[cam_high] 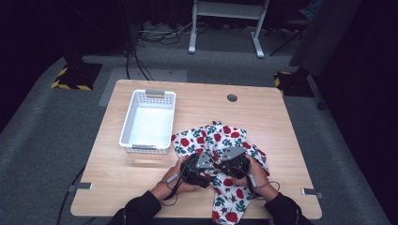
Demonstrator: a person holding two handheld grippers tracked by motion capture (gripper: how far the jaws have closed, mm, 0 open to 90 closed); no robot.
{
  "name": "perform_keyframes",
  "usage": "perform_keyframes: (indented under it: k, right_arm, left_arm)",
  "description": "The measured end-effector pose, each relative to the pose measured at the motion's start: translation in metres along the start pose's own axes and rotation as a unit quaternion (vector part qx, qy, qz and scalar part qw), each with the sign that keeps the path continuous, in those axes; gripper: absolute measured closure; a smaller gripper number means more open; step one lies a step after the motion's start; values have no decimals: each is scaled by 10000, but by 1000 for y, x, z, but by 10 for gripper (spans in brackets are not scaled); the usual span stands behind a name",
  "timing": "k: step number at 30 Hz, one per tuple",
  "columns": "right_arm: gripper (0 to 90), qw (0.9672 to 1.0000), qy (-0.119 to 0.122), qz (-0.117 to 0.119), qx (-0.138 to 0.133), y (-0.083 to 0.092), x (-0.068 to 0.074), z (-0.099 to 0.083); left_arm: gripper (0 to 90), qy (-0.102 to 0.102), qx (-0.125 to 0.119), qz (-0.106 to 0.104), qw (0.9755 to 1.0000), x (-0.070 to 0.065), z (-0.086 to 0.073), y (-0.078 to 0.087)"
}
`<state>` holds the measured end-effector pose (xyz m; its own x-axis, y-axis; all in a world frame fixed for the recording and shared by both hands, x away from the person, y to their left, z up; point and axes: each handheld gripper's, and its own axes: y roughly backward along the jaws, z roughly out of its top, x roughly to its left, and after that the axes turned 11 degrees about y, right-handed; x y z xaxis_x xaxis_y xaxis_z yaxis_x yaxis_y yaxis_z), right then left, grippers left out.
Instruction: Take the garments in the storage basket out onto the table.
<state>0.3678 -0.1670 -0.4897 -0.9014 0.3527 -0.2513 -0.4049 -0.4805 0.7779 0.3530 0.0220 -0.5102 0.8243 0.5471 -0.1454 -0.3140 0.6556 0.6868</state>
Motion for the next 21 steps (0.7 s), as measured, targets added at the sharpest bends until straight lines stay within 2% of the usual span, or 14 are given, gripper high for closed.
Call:
perform_keyframes:
  k: [3, 5, 6, 9, 11, 13, 15, 17, 19, 21]
  right_arm:
    - [718, 9999, 72, 99, -26, 8, 3, 2]
    - [654, 9995, 53, 287, -123, 15, 6, 6]
    - [628, 9994, 91, 301, -152, 20, 8, 9]
    - [572, 9993, 241, 130, -272, 36, 8, 18]
    - [534, 9989, 348, -144, -276, 46, 3, 22]
    - [515, 9980, 342, -462, -254, 54, -8, 26]
    - [478, 9973, 318, -631, -222, 58, -24, 29]
    - [468, 9960, 361, -818, -64, 57, -42, 30]
    - [443, 9957, 343, -852, 142, 51, -63, 30]
    - [422, 9968, 210, -718, 278, 44, -85, 27]
  left_arm:
    - [352, -3, -2, 5, 10000, 0, 0, 0]
    - [352, -18, 6, 5, 10000, 0, 0, 0]
    - [352, -9, -1, 3, 10000, 0, 0, 0]
    - [352, -4, -3, 6, 10000, 0, 0, 0]
    - [352, -3, -4, 6, 10000, 0, 0, 0]
    - [352, -5, 1, 9, 10000, 0, 0, 0]
    - [352, -3, -1, 4, 10000, 0, 0, 0]
    - [352, 1, -4, 4, 10000, 0, 0, 0]
    - [352, 2, -1, 8, 10000, 0, 0, 0]
    - [352, 3, -1, 5, 10000, 0, 0, 0]
